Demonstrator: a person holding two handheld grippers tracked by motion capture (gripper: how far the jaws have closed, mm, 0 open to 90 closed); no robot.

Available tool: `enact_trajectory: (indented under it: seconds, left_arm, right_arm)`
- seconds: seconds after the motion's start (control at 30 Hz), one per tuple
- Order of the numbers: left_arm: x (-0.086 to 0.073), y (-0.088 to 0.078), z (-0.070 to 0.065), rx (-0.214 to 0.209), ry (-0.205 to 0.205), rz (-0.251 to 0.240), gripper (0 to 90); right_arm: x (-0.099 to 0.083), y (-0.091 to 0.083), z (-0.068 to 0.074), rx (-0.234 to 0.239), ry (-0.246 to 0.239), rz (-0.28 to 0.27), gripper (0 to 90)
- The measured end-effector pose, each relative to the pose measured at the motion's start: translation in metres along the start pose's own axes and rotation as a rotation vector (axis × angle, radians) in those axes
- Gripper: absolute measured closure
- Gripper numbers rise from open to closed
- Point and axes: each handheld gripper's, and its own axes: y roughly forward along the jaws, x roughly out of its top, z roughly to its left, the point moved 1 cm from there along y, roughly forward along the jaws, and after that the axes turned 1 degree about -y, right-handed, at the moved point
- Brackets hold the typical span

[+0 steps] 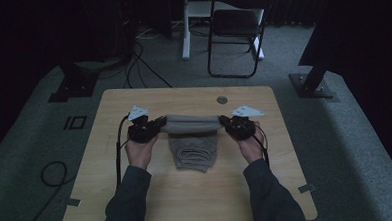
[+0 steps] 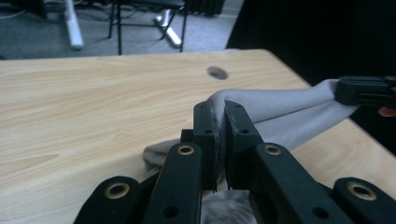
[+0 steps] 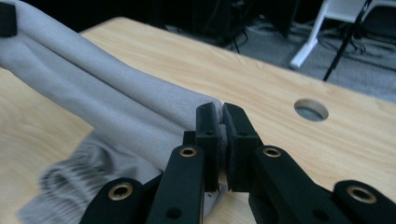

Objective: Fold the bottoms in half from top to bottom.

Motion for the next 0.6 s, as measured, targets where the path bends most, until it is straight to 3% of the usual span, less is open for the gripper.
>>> enact_trajectory:
  seconds: [0.13, 0.2, 0.3, 0.37, 0.4, 0.53, 0.6]
  left_arm:
    - [-0.010, -0.011, -0.004, -0.035, -0.003, 0.007, 84.8]
    - [-0.028, -0.019, -0.004, -0.081, -0.053, 0.023, 84.5]
    - [-0.051, -0.025, -0.007, -0.119, -0.052, 0.065, 79.6]
    - [-0.060, -0.027, -0.006, -0.094, -0.044, 0.082, 67.6]
    - [-0.063, -0.026, -0.003, -0.088, -0.044, 0.090, 65.1]
    - [-0.068, -0.022, 0.000, -0.072, -0.054, 0.110, 62.5]
    - [-0.072, -0.015, -0.003, -0.060, -0.029, 0.135, 61.5]
  right_arm:
    - [-0.008, -0.017, 0.006, 0.040, -0.020, -0.004, 86.4]
    - [-0.015, -0.022, 0.010, 0.066, -0.014, 0.002, 86.3]
    - [-0.031, -0.029, 0.016, 0.101, -0.008, 0.022, 83.6]
    - [-0.041, -0.034, 0.017, 0.154, -0.005, 0.015, 65.6]
    - [-0.044, -0.036, 0.017, 0.150, 0.001, 0.011, 59.3]
    - [-0.049, -0.038, 0.013, 0.111, 0.021, 0.022, 52.0]
    - [-0.052, -0.035, 0.014, 0.102, 0.017, 0.046, 51.2]
